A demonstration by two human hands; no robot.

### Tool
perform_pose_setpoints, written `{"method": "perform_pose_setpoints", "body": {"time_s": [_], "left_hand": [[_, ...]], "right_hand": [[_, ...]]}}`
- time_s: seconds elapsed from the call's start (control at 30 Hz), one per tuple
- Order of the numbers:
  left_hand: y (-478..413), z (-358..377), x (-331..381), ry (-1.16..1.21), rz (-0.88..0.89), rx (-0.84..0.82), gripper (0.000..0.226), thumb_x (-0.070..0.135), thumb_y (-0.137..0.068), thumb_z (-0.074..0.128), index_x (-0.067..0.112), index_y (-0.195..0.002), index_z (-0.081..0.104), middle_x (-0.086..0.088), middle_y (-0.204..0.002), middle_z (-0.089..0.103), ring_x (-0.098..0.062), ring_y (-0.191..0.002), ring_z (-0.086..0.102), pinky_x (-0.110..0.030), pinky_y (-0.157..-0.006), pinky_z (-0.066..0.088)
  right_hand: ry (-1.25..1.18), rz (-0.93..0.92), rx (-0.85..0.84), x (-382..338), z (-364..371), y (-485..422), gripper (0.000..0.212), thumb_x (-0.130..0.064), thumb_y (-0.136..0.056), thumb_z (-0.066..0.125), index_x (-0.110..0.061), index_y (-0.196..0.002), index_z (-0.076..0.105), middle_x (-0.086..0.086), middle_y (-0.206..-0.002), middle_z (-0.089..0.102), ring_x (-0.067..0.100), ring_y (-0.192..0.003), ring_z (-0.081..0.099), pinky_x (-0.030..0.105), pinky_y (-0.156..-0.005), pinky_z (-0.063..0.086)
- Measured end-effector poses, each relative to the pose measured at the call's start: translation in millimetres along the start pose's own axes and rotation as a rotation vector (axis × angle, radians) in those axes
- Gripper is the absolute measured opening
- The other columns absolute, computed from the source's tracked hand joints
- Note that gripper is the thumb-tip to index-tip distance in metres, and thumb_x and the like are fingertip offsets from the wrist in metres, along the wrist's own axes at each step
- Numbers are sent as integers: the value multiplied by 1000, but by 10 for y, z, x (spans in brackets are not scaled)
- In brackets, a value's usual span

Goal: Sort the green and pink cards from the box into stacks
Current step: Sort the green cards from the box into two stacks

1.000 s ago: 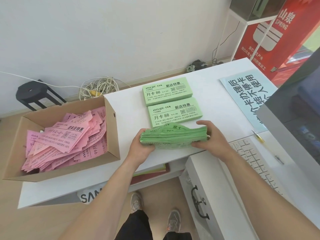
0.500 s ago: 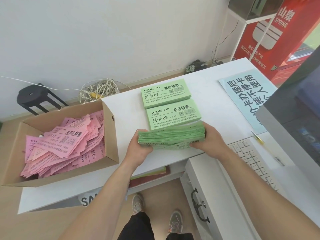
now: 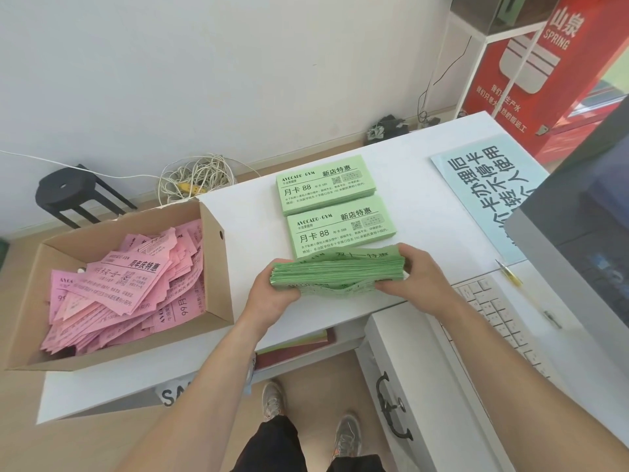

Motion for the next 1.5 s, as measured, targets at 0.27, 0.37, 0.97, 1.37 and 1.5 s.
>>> {"method": "perform_pose_setpoints", "body": {"time_s": [0.27,0.37,0.97,1.37,1.5], "left_hand": [[16,-13,12,-51,29,-4,35,4,-65,64,20,-97,59,10,-78,61,-2,-68,53,-15,-63,42],[-5,12,1,-61,-7,-11,32,-2,-77,66,22,-98,62,10,-86,70,0,-77,61,-19,-73,46],[60,75,57,27,-51,40,40,6,-58,54,21,-94,61,7,-80,64,-11,-80,58,-24,-73,45],[99,75,275,-51,-121,18,25,5,-89,59,19,-109,66,0,-108,74,-18,-99,70,-31,-79,55],[58,233,242,-184,-241,-29,20,21,-84,63,25,-103,68,2,-106,74,-20,-98,71,-40,-85,59]], "right_hand": [[187,33,-23,28,-66,10,56,-15,-70,90,-37,-114,63,-15,-120,61,6,-113,53,25,-87,42],[121,-37,-32,18,-26,33,44,-13,-77,84,-34,-110,66,-19,-109,71,0,-110,63,26,-89,50],[252,-9,-39,163,3,31,43,-21,-74,87,-34,-109,66,-17,-106,69,6,-105,63,12,-79,41],[60,138,7,-55,-98,40,31,-20,-85,77,-28,-113,66,-15,-104,74,4,-96,70,26,-81,53],[221,264,32,-66,-144,-72,33,-23,-82,74,-16,-112,61,-4,-105,69,16,-95,66,27,-72,50]]}}
Point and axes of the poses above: each hand's wrist, its own y-axis away from the middle knuckle, its own z-axis out of the palm, x = y × z, the point moved 3 cm from there along -y, towards the middle knuckle
